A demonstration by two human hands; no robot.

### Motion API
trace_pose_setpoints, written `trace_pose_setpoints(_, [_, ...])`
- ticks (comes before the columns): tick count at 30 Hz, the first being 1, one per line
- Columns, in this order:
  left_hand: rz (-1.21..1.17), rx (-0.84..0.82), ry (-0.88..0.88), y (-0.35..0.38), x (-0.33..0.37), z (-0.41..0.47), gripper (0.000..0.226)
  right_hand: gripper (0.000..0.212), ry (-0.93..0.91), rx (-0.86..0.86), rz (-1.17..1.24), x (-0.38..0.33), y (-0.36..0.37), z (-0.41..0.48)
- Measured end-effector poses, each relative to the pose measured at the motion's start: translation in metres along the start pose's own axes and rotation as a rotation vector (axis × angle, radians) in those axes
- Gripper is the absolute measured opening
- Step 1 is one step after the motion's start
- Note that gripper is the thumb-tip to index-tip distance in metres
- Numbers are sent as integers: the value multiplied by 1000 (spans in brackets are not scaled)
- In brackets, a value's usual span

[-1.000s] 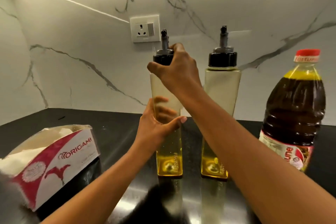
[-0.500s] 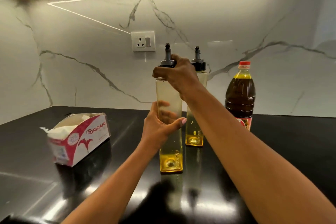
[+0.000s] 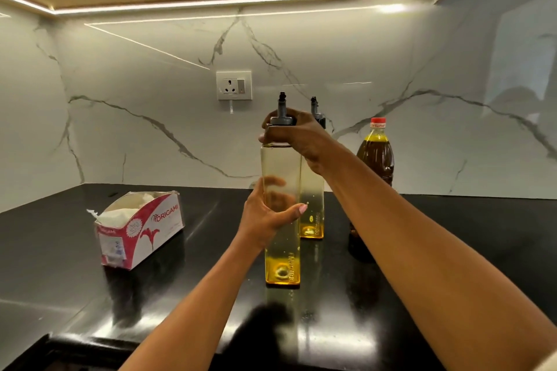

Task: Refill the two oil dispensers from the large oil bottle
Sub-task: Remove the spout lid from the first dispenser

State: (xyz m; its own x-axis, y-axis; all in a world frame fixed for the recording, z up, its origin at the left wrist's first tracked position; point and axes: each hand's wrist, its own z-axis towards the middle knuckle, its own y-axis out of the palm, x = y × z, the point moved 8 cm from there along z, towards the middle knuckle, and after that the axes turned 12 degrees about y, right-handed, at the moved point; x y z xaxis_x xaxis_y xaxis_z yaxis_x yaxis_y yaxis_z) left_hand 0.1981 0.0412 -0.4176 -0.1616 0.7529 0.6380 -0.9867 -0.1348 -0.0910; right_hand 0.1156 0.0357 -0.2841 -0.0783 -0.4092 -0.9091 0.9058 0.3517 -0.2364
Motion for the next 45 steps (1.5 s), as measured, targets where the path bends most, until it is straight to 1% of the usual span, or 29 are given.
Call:
trace_pose_setpoints(3, [-48, -35, -9, 2, -2, 1, 72, 20, 31, -208, -27, 1, 1, 6])
trace_pose_setpoints(5, [-67, -40, -19, 3, -4, 2, 81, 22, 67, -355, 22, 2, 4, 10])
trace_pose_setpoints(7, [-74, -28, -32, 2, -6, 3, 86, 26, 104, -431, 54, 5, 5, 14])
trace_pose_setpoints(10, [-71, -29, -37, 1, -11, 6, 87, 35, 120, -438, 68, 14, 1, 23])
trace_pose_setpoints(13, [-56, -47, -34, 1, -16, 11, 86, 46, 123, -373, 175, 25, -10, 31])
trace_pose_setpoints(15, [-57, -59, -37, 1, -22, 17, 88, 47, 105, -322, 268, 32, -17, 36])
trace_pose_setpoints(18, [-72, -69, -45, 1, -30, 24, 92, 44, 86, -302, 373, 38, -24, 41])
trace_pose_setpoints(19, [-77, -66, -43, 0, -32, 25, 92, 48, 89, -311, 385, 39, -25, 42])
trace_pose_setpoints(22, [-90, -54, -36, -1, -36, 26, 92, 72, 137, -410, 418, 40, -26, 42])
trace_pose_setpoints(24, [-88, -41, -33, -2, -38, 25, 88, 85, 120, -446, 361, 35, -29, 37])
trace_pose_setpoints(25, [-85, -32, -31, -2, -38, 25, 86, 89, 98, -408, 277, 31, -32, 36])
trace_pose_setpoints(26, [-78, -23, -27, -3, -38, 24, 83, 91, 78, -324, 159, 26, -36, 35])
trace_pose_setpoints(29, [-43, -4, -21, -3, -38, 22, 78, 83, 42, 45, -292, 4, -41, 34])
trace_pose_setpoints(30, [-32, 1, -19, -3, -38, 22, 76, 83, 32, 142, -415, -1, -41, 34])
trace_pose_setpoints(32, [-8, 10, -15, -2, -37, 21, 72, 84, 8, 254, -586, -7, -35, 36])
trace_pose_setpoints(34, [3, 23, -15, -2, -36, 21, 68, 75, -25, 298, -631, -7, -31, 38])
trace_pose_setpoints(36, [-3, 29, -19, -4, -35, 21, 70, 54, -41, 238, -505, -4, -33, 40])
trace_pose_setpoints(38, [-16, 26, -31, -5, -37, 20, 75, 36, -17, 64, -373, 1, -33, 42])
trace_pose_setpoints(39, [-19, 23, -36, -6, -37, 20, 76, 33, 8, -34, -296, 4, -33, 43])
trace_pose_setpoints(42, [-18, 11, -35, -4, -36, 20, 77, 45, 129, -254, 30, 16, -40, 40])
trace_pose_setpoints(43, [-17, 10, -33, -4, -36, 20, 78, 47, 140, -278, 85, 16, -43, 38])
trace_pose_setpoints(44, [-19, 10, -32, -3, -36, 20, 78, 47, 134, -269, 83, 16, -45, 36])
trace_pose_setpoints(45, [-23, 10, -31, -3, -36, 20, 78, 48, 128, -225, 35, 15, -48, 34])
